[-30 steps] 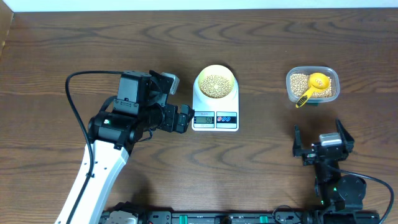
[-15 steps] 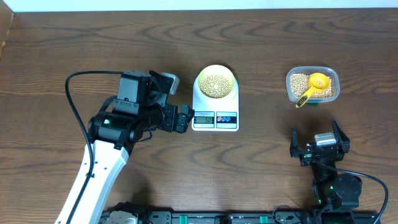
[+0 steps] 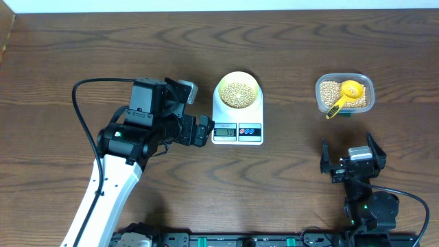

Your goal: Scoop item into bowl and weigh 50g on scale

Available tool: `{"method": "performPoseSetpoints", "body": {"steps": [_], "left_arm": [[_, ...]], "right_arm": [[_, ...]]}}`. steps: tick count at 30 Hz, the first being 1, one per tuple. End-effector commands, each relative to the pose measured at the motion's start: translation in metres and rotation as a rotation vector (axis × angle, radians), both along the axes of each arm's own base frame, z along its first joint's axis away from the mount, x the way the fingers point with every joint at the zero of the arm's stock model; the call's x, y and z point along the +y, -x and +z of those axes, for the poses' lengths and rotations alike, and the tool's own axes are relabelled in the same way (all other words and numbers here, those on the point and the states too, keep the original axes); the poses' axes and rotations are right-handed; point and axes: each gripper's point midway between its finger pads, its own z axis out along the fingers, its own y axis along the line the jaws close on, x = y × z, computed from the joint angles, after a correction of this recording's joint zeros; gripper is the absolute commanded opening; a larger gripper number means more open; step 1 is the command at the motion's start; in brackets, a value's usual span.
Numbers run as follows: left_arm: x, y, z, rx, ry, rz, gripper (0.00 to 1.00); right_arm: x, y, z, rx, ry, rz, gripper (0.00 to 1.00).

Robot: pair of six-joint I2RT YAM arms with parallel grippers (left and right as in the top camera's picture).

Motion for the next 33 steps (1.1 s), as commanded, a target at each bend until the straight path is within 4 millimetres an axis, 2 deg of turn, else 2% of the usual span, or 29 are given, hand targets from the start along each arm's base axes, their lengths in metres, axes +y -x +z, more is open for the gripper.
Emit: {"method": "performPoseSetpoints", "body": {"steps": [1, 21, 25, 33], "left_arm": [[0.0018, -0.0012, 0.0002, -0.007, -0.009, 0.0, 0.98], [0.0018, -0.0012, 0.0002, -0.007, -0.009, 0.0, 0.98], [0.0018, -0.0012, 0.0002, -0.007, -0.009, 0.0, 0.98], [0.0018, -0.0012, 0.0002, -0.007, -0.009, 0.0, 0.98]], "right_arm": [[0.0003, 0.0002, -0.0014, 0.0, 0.016, -0.001, 0.99], [0.0015, 0.0003, -0.0013, 0.0, 0.012, 0.004, 0.99], [0.0002, 0.0002, -0.0015, 0.006, -0.053, -0.009, 0.99], [-0.001, 0.0001, -0.0016, 0.008, -0.075, -0.018, 0.99]]}}
